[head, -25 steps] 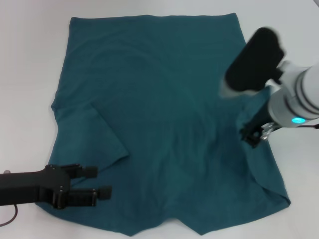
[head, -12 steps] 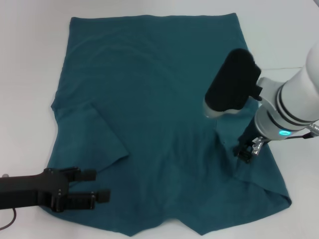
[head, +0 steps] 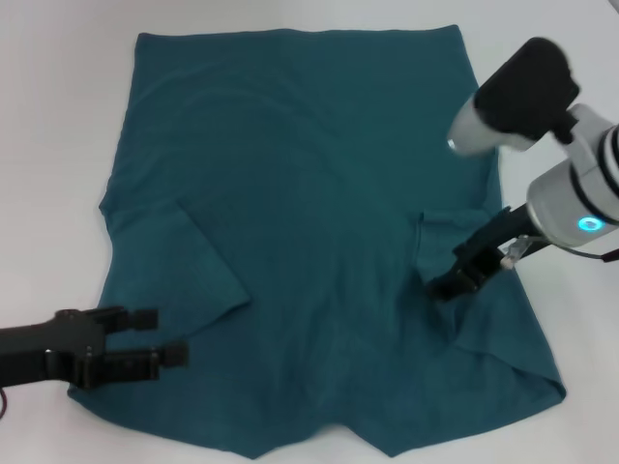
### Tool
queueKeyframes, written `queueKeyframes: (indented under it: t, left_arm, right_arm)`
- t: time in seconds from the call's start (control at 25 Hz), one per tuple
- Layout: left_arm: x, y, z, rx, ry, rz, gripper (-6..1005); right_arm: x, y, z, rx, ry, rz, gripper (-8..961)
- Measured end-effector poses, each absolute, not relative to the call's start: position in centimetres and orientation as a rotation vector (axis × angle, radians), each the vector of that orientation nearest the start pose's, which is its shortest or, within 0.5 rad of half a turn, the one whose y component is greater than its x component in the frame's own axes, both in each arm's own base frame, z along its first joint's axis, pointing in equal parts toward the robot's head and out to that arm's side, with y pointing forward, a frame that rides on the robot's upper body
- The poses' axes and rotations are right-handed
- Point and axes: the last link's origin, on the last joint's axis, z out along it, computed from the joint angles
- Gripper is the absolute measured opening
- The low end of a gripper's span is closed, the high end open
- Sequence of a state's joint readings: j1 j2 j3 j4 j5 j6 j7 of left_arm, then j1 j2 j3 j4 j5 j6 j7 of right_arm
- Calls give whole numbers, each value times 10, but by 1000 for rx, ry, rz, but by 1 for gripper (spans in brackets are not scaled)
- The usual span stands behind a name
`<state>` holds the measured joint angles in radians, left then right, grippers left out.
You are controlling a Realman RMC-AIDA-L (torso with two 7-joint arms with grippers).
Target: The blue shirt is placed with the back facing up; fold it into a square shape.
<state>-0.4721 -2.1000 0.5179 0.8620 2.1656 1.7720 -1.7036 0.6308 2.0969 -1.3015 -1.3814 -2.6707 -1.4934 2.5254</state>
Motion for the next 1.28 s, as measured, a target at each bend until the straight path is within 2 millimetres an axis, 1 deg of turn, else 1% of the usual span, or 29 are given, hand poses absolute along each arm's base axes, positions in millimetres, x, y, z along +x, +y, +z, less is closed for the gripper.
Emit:
queueKeyframes:
  t: [0.12, 0.32, 0.4, 0.56, 0.64, 0.76, 0.88, 1.12, 1.28]
  left_arm:
    - [-282, 301, 42, -2659, -1023, -697, 890]
    - [-290, 296, 45, -2621, -1045, -690, 888]
    - [-292, 295, 45, -2614, -1050, -688, 887]
    - [-292, 294, 43, -2613, -1053, -686, 885]
    - [-292, 294, 42, -2614, -1054, -686, 884]
    - [-292, 294, 42, -2613, -1057, -687, 883]
    - [-293, 293, 42, -2611, -1061, -689, 882]
    - [-292, 295, 43, -2610, -1064, -691, 879]
    - [-293, 294, 43, -2605, -1066, -689, 877]
  right_arm:
    - [178, 378, 29, -2469, 891, -387, 567]
    - [192, 380, 49, -2377, 1020, -339, 811]
    - [198, 381, 56, -2341, 1059, -310, 823]
    - [209, 384, 62, -2286, 1086, -295, 848]
    - [217, 386, 63, -2246, 1094, -322, 762]
    - [226, 388, 54, -2241, 1093, -364, 634]
    - [227, 390, 39, -2272, 1067, -382, 382]
    - [222, 399, 9, -2325, 1021, -421, 266]
    - [213, 404, -6, -2365, 994, -414, 189]
